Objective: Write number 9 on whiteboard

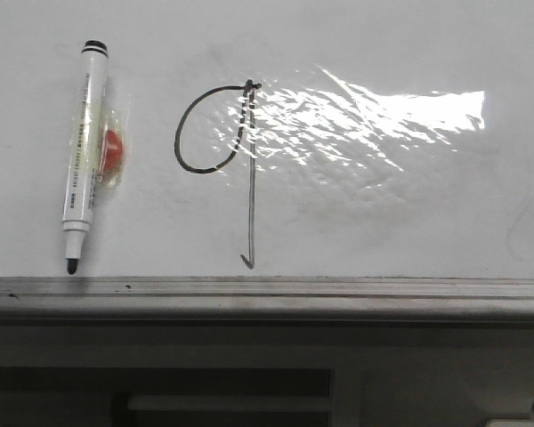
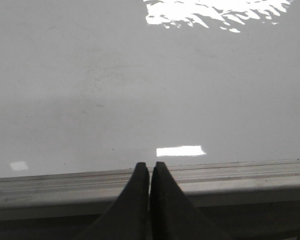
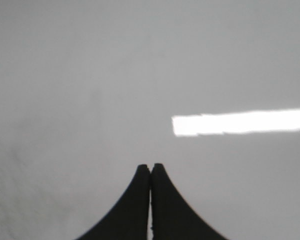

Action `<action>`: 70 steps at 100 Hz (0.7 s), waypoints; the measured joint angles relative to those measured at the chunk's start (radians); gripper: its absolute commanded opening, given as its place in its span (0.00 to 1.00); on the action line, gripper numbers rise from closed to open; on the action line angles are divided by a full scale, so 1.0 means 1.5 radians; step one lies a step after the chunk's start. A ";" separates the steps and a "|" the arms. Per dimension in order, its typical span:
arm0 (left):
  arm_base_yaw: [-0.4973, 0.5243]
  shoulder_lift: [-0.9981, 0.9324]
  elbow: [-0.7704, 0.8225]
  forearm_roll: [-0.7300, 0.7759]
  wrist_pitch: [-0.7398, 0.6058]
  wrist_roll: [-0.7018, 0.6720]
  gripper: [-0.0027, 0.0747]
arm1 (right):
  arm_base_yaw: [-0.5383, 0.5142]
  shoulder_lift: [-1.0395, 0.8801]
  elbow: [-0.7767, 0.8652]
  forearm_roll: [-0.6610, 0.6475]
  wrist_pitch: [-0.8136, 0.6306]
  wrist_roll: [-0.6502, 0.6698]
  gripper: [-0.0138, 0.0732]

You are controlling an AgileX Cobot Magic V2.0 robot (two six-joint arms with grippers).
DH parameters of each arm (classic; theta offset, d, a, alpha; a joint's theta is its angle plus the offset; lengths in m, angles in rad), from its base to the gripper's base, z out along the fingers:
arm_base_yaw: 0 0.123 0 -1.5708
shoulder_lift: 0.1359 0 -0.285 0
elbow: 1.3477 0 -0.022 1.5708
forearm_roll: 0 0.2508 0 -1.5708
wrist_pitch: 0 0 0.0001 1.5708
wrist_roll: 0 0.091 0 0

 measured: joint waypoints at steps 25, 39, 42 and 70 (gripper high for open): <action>0.000 0.000 0.000 0.000 0.000 0.000 0.01 | -0.109 0.000 0.000 -0.025 0.239 -0.002 0.09; 0.000 0.000 0.000 0.000 0.000 0.000 0.01 | -0.111 0.000 0.000 -0.030 0.284 -0.022 0.09; 0.000 0.000 0.000 0.000 0.000 0.000 0.01 | -0.111 0.000 0.000 -0.030 0.284 -0.028 0.09; 0.000 0.000 0.000 0.000 0.000 0.000 0.01 | -0.111 0.000 0.000 -0.031 0.285 -0.038 0.09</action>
